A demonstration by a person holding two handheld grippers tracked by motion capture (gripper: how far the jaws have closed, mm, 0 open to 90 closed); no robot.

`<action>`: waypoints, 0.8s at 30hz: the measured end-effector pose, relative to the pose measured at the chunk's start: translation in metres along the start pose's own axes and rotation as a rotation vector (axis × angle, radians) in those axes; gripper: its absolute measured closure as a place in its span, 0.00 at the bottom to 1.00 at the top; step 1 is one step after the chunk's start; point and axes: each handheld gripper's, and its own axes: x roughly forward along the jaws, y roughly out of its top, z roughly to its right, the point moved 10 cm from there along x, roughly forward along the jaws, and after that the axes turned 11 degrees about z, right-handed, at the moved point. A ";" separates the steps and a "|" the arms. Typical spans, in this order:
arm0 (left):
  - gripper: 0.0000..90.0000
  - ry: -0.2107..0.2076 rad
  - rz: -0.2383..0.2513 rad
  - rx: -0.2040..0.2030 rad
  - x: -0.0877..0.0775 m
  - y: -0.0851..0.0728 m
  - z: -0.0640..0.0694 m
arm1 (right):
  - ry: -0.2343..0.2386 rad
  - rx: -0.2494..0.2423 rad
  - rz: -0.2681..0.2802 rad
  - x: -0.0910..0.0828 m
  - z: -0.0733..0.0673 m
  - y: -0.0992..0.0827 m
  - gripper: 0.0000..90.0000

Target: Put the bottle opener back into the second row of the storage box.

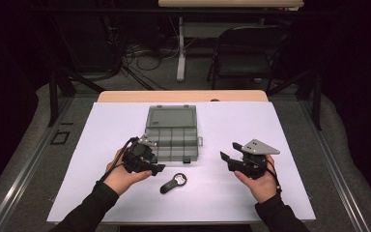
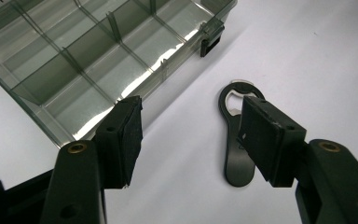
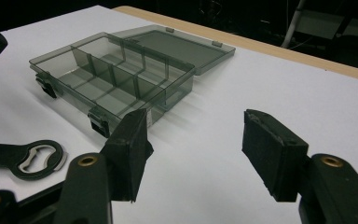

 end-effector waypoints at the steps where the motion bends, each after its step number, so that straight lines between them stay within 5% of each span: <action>1: 0.44 0.000 -0.015 0.007 0.001 -0.001 0.000 | 0.005 -0.001 -0.010 -0.001 -0.001 -0.001 0.45; 24: 0.44 0.005 -0.220 0.083 0.019 -0.016 0.015 | -0.007 0.016 -0.023 0.002 0.003 -0.006 0.45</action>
